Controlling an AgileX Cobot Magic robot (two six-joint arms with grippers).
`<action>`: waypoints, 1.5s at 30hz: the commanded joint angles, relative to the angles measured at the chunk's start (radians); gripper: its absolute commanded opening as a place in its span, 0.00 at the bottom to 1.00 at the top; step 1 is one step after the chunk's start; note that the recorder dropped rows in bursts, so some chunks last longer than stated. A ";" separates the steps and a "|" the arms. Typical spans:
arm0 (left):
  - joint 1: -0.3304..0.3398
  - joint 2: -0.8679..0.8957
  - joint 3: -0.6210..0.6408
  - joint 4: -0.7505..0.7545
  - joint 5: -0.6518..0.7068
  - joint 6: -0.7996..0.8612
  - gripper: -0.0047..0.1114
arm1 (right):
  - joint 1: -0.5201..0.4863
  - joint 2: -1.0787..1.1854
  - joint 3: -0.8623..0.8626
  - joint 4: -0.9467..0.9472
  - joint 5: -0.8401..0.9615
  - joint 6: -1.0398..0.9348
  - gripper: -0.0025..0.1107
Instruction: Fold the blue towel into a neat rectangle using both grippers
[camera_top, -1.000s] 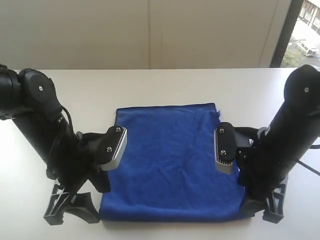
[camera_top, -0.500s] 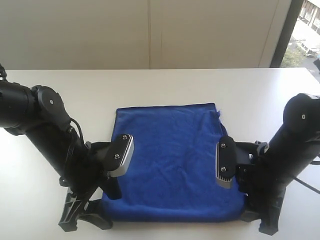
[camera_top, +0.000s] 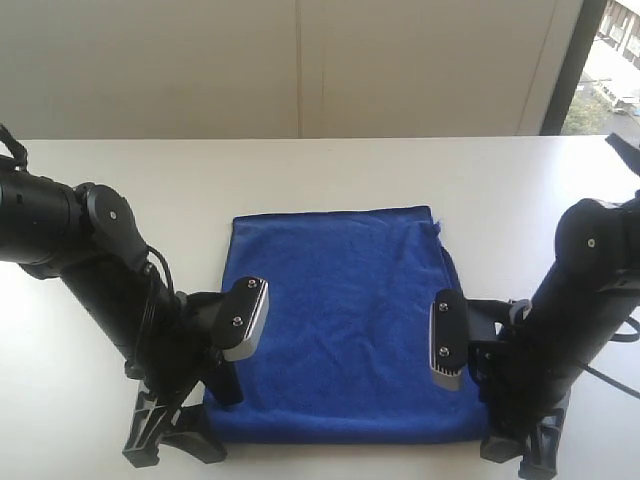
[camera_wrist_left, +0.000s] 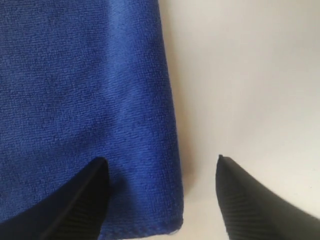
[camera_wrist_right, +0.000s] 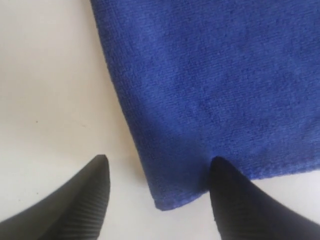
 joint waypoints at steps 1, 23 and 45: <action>-0.007 0.000 0.007 -0.014 0.016 0.007 0.61 | -0.002 0.003 0.003 0.001 0.002 -0.014 0.51; -0.007 0.000 0.068 -0.014 -0.078 0.009 0.41 | -0.002 0.005 0.003 0.032 -0.010 -0.014 0.31; -0.007 -0.032 0.064 -0.014 0.013 -0.046 0.04 | -0.002 -0.052 0.001 0.045 0.147 0.126 0.02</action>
